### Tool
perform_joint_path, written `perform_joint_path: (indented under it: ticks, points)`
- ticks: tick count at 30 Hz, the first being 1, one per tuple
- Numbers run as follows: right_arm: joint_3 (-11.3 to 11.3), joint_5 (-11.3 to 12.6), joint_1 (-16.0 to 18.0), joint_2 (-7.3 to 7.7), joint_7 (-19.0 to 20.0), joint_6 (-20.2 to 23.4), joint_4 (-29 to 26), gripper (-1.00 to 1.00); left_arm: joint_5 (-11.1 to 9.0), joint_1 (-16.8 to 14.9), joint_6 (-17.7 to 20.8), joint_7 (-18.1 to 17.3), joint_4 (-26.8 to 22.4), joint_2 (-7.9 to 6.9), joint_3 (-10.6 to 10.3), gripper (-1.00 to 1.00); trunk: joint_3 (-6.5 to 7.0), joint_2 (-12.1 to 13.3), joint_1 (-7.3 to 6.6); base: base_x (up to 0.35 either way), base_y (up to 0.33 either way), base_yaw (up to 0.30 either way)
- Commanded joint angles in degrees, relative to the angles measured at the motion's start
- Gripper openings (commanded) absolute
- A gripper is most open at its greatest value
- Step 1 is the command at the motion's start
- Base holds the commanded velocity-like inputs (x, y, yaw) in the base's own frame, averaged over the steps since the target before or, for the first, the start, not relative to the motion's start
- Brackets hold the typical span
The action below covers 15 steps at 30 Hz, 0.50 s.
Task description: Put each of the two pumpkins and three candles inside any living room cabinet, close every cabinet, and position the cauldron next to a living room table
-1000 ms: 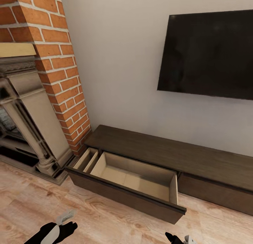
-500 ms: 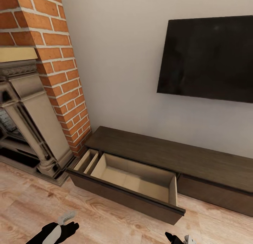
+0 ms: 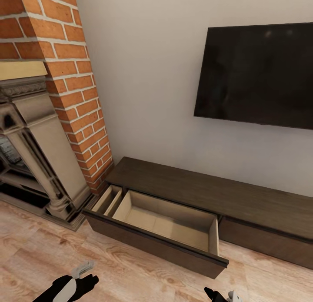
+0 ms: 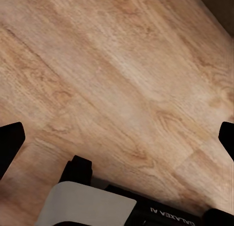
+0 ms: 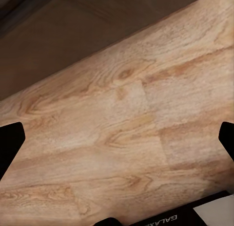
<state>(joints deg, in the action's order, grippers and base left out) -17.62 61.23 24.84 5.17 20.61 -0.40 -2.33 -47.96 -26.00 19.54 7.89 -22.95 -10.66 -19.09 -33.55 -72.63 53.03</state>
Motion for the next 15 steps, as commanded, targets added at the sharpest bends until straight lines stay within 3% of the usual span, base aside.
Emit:
perform_joint_path:
  ticks: [1,6,12,15]
  points:
    - [-0.5,0.6,0.0,0.01,0.2,0.0,0.0,1.0,-0.6,0.0,0.1,0.3,-0.2,-0.07,-0.5,1.0,-0.05,0.0,0.0,0.0,0.0,0.0]
    - [-0.5,0.6,0.0,0.01,0.3,0.0,0.0,1.0,-0.5,0.0,0.1,-0.2,-0.2,-0.12,-0.6,1.0,-0.05,0.0,0.0,-0.026,-0.036,0.0]
    - [-0.5,0.6,0.0,0.01,0.2,0.0,0.0,1.0,-0.4,0.0,0.1,-0.1,-0.2,-0.07,-1.7,1.0,-0.05,0.0,0.0,-0.109,-0.22,0.003]
    - [-0.6,0.6,0.0,0.01,0.1,0.0,0.0,1.0,-0.5,0.0,0.1,-0.1,-0.2,-0.06,-2.1,1.0,-0.02,0.0,0.0,-0.051,-0.146,0.162]
